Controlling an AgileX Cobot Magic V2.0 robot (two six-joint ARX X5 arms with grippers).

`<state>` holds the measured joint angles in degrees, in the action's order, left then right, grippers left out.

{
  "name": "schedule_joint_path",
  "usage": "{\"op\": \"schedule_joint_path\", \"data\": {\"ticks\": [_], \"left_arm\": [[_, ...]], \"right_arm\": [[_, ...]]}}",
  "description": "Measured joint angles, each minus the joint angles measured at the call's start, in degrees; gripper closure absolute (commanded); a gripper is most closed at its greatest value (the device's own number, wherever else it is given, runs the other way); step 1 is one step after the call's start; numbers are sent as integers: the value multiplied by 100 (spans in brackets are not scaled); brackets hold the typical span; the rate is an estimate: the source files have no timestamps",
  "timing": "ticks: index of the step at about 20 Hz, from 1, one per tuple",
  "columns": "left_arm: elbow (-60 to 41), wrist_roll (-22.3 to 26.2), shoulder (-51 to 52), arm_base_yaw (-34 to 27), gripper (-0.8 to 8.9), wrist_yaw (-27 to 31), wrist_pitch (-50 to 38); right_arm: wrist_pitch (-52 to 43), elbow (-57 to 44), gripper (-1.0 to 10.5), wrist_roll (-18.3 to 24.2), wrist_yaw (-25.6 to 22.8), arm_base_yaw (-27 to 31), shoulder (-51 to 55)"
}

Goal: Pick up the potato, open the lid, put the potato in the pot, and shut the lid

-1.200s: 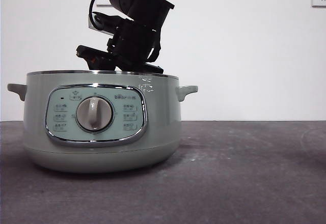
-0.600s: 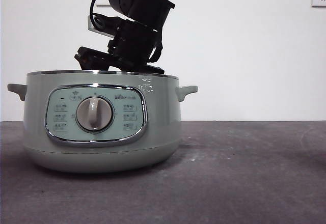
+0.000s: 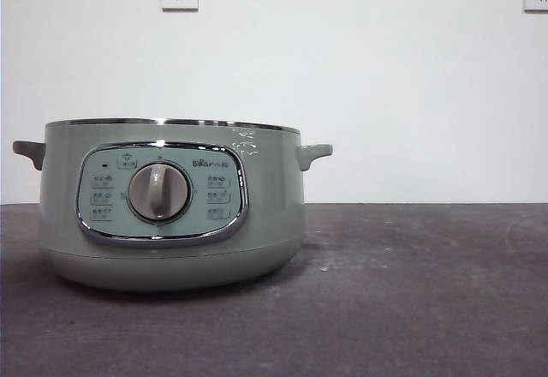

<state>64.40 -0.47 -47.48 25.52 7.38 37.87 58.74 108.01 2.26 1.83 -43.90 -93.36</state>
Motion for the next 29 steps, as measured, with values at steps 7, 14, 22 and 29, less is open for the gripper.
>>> {"op": "schedule_joint_path", "data": {"ticks": [7, 14, 22, 29], "left_arm": [[0, -85, -1873, 7, 822, -953, -1314], [0, -297, -3053, 184, 822, -1062, -1993], [0, -463, -3320, 286, 822, -1051, -1779], [39, -498, -3320, 278, 568, -1032, -1644]], "right_arm": [[389, 0, 475, -140, -225, 4, 1255], [774, 0, 475, -175, -667, 4, 1742], [1012, 0, 475, -188, -955, 4, 1742], [1021, 0, 475, -208, -955, 4, 1740]]}}
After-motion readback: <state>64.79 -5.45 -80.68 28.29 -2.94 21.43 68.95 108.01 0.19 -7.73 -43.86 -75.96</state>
